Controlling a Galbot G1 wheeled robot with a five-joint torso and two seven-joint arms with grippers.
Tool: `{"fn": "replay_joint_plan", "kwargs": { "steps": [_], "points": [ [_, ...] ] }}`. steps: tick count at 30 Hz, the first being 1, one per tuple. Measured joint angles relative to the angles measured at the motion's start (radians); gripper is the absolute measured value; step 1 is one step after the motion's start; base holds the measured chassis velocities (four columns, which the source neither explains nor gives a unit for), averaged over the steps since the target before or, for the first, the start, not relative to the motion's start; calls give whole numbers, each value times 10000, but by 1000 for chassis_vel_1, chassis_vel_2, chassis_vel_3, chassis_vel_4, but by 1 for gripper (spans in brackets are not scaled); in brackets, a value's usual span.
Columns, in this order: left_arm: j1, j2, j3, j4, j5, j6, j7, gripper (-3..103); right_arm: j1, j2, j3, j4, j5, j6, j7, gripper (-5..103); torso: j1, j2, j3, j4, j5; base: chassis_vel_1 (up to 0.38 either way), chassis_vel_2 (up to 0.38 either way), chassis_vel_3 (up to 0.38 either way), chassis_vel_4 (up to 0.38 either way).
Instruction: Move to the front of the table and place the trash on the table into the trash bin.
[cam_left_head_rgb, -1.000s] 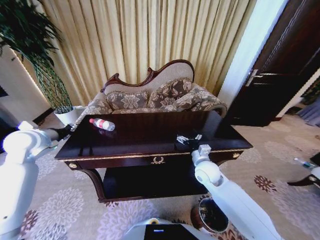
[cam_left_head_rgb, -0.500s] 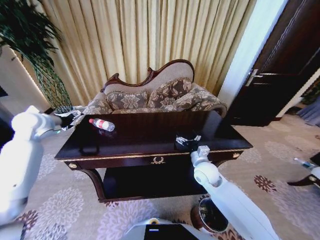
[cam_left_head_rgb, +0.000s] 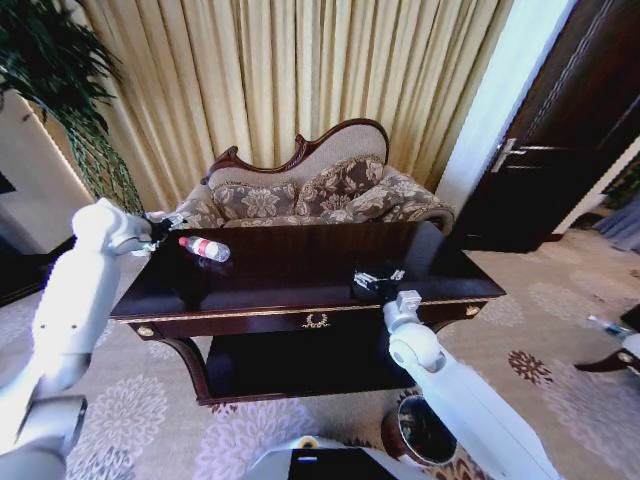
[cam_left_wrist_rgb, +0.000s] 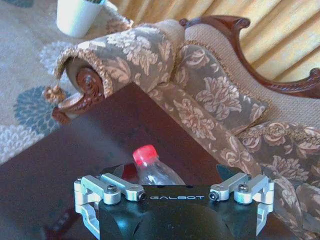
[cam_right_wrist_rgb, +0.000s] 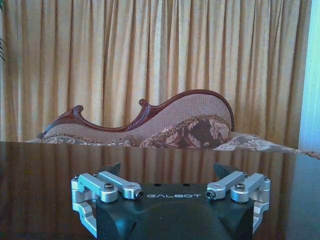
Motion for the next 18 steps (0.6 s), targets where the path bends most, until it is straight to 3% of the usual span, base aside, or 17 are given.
{"fn": "replay_joint_plan", "kwargs": {
  "steps": [8, 18],
  "points": [
    [-376, -497, 616, -23, -164, -33, -921, 100, 21, 53, -4, -69, -28, 28, -7, 100, 0, 0, -1, -1, 0, 0, 0, 0, 0],
    [-803, -988, 954, 344, -237, -133, -1325, 100, -13, 153, -1, -130, -87, 57, -6, 100, 0, 0, 0, -1, -1, 0, 0, 0, 0]
  ]
}}
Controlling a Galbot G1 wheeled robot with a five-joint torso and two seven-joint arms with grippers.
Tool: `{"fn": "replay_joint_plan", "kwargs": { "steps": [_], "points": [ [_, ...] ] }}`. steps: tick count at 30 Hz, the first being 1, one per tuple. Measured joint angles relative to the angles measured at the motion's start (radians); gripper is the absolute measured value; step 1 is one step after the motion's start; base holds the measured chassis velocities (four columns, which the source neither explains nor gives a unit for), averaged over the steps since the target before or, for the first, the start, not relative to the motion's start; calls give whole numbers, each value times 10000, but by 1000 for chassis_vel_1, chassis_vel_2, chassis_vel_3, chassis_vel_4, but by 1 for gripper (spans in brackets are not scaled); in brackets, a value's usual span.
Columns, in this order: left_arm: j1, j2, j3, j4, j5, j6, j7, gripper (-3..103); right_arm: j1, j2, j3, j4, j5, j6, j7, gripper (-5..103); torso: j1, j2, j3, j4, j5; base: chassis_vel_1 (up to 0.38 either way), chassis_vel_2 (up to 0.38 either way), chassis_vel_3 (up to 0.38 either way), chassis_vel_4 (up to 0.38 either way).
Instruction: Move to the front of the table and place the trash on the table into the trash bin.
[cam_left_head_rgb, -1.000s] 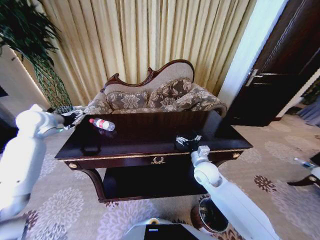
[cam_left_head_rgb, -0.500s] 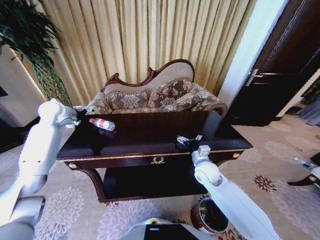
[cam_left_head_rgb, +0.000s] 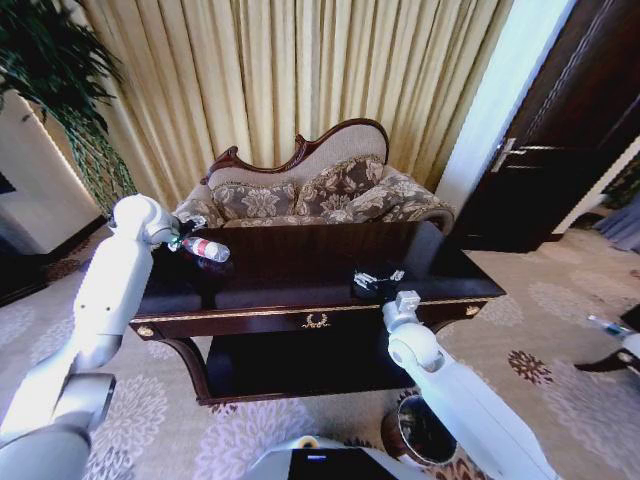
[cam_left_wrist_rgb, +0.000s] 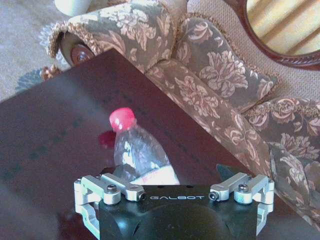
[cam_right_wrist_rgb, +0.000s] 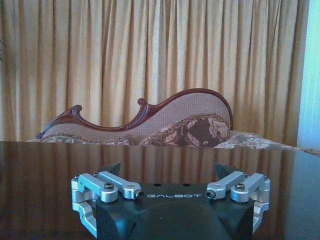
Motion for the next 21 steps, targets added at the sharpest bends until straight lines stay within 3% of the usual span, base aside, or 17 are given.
{"fn": "replay_joint_plan", "kwargs": {
  "steps": [7, 21],
  "points": [
    [82, -464, 47, -281, -318, -298, -583, 100, 15, 115, -37, -83, -60, 35, -5, 100, 0, 0, 0, -1, 1, 0, 0, 0, 0],
    [-259, -907, 41, 663, -36, -366, -761, 100, -37, 120, 25, -117, -129, 151, -2, 100, -1, 0, 0, 1, 0, 0, 0, 0, 0]
  ]
}}
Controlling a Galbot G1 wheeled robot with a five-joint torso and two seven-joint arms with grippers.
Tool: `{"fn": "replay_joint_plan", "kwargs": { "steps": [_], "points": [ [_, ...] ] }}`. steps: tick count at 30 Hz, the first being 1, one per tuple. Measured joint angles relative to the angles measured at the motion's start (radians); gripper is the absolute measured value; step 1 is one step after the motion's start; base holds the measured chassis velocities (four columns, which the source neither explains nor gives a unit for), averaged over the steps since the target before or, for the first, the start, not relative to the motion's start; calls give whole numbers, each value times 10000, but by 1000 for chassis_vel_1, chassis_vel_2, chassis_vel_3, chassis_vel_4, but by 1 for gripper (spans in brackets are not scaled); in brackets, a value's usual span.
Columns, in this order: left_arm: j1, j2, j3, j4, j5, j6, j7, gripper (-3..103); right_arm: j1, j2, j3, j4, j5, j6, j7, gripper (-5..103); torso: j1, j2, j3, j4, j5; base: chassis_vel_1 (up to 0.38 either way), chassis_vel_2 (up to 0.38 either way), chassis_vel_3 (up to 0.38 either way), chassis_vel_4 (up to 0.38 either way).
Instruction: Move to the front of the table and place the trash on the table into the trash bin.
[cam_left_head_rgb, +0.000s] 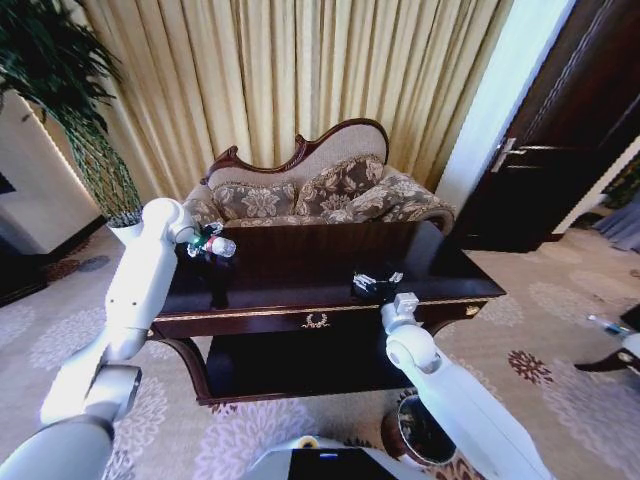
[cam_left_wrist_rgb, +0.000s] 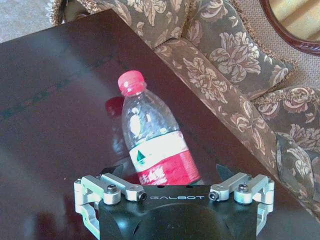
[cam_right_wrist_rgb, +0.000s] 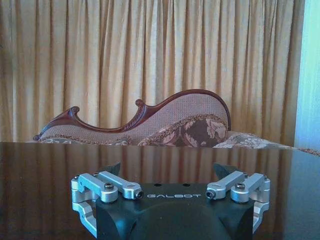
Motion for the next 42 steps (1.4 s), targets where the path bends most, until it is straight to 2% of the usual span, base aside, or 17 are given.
{"fn": "replay_joint_plan", "kwargs": {
  "steps": [11, 18, 28, 31, 32, 35, 36, 38, 40, 42],
  "points": [
    [-533, -426, 195, 506, -73, -199, -509, 100, -51, 170, -1, -26, -135, 105, 11, 100, 0, 0, 0, -2, 0, 0, 0, 0, 0],
    [-901, -1010, 290, 1095, 92, -739, -1218, 100, -53, 179, -1, -38, -158, 151, 25, 100, 0, 0, 0, -3, 2, 0, 0, 0, 0],
    [-873, -1280, 278, 1212, 366, -1050, -1363, 100, -48, 204, -5, -101, -205, 212, 37, 100, -1, 1, -1, 0, 3, 0, 0, 0, 0],
    [-901, -1332, 259, 1293, 470, -1265, -1336, 89, -32, 230, -22, -180, -225, 281, 45, 100, -1, 2, -2, 0, 4, 0, 0, 0, 0],
    [-901, -1332, 259, 1293, 470, -1265, -1336, 89, -32, 230, -22, -180, -225, 281, 45, 100, -1, 2, -2, 0, 4, 0, 0, 0, 0],
    [-943, -1367, 322, 1359, 598, -1367, -1336, 72, 13, 248, -50, -226, -227, 304, 46, 100, -1, 2, -2, 2, 1, 0, 0, 0, 0],
    [-943, -1367, 322, 1359, 598, -1367, -1336, 72, 13, 248, -50, -226, -227, 304, 46, 100, -1, 2, -2, 2, 1, 0, 0, 0, 0],
    [-1009, -1459, 337, 1477, 698, -1440, -1367, 62, 60, 248, -68, -257, -227, 309, 46, 100, -1, 2, -2, -1, 0, 0, 0, 0, 0],
    [-1028, -1489, 342, 1496, 728, -1446, -1375, 62, 70, 242, -71, -262, -225, 310, 46, 100, -1, 2, -1, -1, 0, 0, 0, 0, 0],
    [-1076, -1544, 349, 1503, 768, -1451, -1386, 52, 85, 211, -72, -263, -212, 310, 50, 100, 0, 1, 1, 0, -2, 0, 0, 0, 0]
  ]
}}
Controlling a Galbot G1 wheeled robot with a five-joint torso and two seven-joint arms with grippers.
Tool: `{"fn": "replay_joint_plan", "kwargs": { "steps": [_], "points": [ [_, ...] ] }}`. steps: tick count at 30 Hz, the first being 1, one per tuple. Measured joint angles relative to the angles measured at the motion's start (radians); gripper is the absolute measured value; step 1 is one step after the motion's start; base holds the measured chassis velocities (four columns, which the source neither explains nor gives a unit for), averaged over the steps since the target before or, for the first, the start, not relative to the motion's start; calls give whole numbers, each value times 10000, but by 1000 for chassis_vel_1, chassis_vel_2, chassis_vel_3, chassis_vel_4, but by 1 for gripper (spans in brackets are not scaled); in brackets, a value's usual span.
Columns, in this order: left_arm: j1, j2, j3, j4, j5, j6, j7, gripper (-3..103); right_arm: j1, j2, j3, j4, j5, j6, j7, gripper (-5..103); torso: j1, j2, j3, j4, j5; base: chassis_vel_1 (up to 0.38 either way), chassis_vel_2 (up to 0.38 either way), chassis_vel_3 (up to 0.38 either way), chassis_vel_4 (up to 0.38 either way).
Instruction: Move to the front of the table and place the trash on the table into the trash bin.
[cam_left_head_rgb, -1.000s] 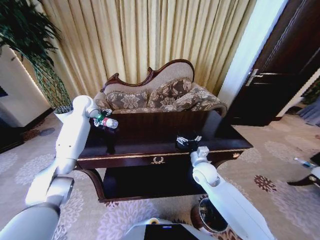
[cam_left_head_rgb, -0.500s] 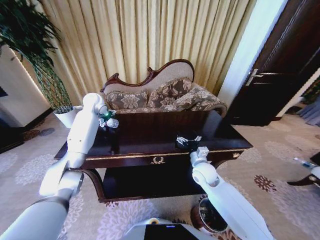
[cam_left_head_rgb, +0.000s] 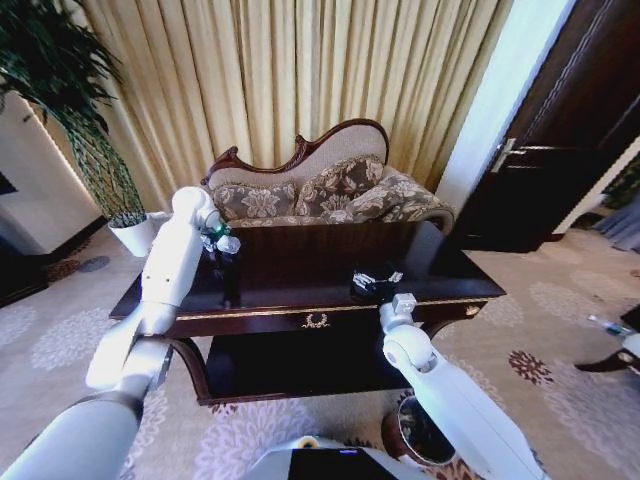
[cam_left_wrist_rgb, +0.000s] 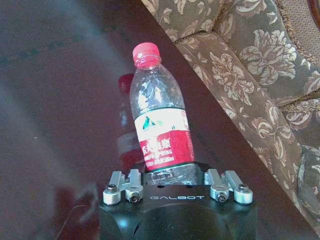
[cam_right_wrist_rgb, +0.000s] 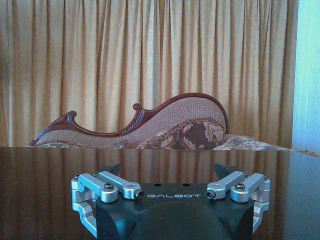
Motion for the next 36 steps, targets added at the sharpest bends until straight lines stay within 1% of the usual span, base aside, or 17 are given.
{"fn": "replay_joint_plan", "kwargs": {
  "steps": [4, 8, 9, 10, 12, 15, 16, 18, 20, 21, 23, 24, 29, 30, 32, 34, 36],
  "points": [
    [-53, 7, 128, -52, 336, 110, 173, 42, 1, -41, 41, 1, 18, 0, 13, 100, 0, 0, 1, -2, -3, 0, 0, 0, 0],
    [165, 293, 298, -494, 1132, 534, 968, 36, -13, -48, 105, 35, 42, 0, 46, 100, 0, 0, 1, -6, 3, 0, 0, 0, 0],
    [446, 572, 324, -931, 1449, 789, 1578, 32, -29, -54, 148, 62, 57, -6, 60, 100, 1, 0, 1, -4, 1, 0, 0, 0, 0],
    [1594, 1473, 326, -2382, 3085, 1185, 4167, 31, -32, -58, 208, 94, 97, -26, 80, 100, 0, 0, 0, 0, -1, 0, 0, 0, 0],
    [1895, 1719, 361, -2736, 3485, 1216, 4733, 31, -26, -58, 208, 99, 110, -36, 87, 100, 1, 0, 0, 3, -2, 0, 0, 0, 0],
    [3197, 2656, 277, -3976, 5679, 1183, 7145, 31, 12, -95, 203, 246, 287, -156, 172, 100, 0, -1, -1, 1, -1, 0, 0, 0, 0],
    [3197, 2656, 277, -3976, 5679, 1183, 7145, 31, 12, -95, 203, 246, 287, -156, 172, 100, 0, -1, -1, 1, -1, 0, 0, 0, 0],
    [4010, 3241, 4, -4583, 7731, 635, 9383, 31, 14, -175, 198, 418, 480, -255, 257, 100, 0, 0, -1, 0, 0, 0, 0, 0, 0],
    [4499, 3612, -204, -4909, 9145, -76, 10899, 31, 13, -229, 199, 548, 617, -302, 302, 100, 0, 1, -2, 3, 0, 0, 0, 0, 0],
    [4499, 3612, -204, -4909, 9145, -76, 10899, 31, 13, -229, 199, 548, 617, -302, 302, 100, 0, 1, -2, 3, 0, 0, 0, 0, 0],
    [5037, 4050, -572, -5162, 10744, -1382, 13158, 31, 12, -286, 203, 896, 1126, -451, 486, 100, 0, 1, -3, -2, 2, 0, 0, 0, 0],
    [5037, 4050, -572, -5162, 10744, -1382, 13158, 31, 12, -286, 203, 896, 1126, -451, 486, 100, 0, 1, -3, -2, 2, 0, 0, 0, 0],
    [5595, 4447, -983, -5542, 10985, -2285, 14991, 31, 12, -358, 203, 1448, 2009, -672, 667, 100, 0, 0, -2, -2, 2, 0, 0, 0, 0],
    [5977, 4693, -1214, -5920, 10639, -2551, 16070, 31, 11, -521, 184, 1785, 2553, -723, 717, 100, 0, 1, -2, 0, 1, 0, 0, 0, 0],
    [6149, 4815, -1302, -6072, 10562, -2686, 16627, 31, 9, -648, 185, 1948, 2881, -736, 724, 100, 0, 0, -2, -1, 2, 0, 0, 0, 0],
    [6647, 5170, -1493, -6419, 10610, -3316, 18324, 31, 89, -1102, 266, 2636, 4515, -775, 799, 100, -1, 0, -2, -2, 2, 0, 0, 0, 0],
    [6855, 5305, -1551, -6601, 10713, -3541, 18714, 31, 171, -1317, 306, 2960, 5065, -775, 824, 100, -1, 1, -2, 0, 1, 0, 0, 0, 0]
  ]
}}
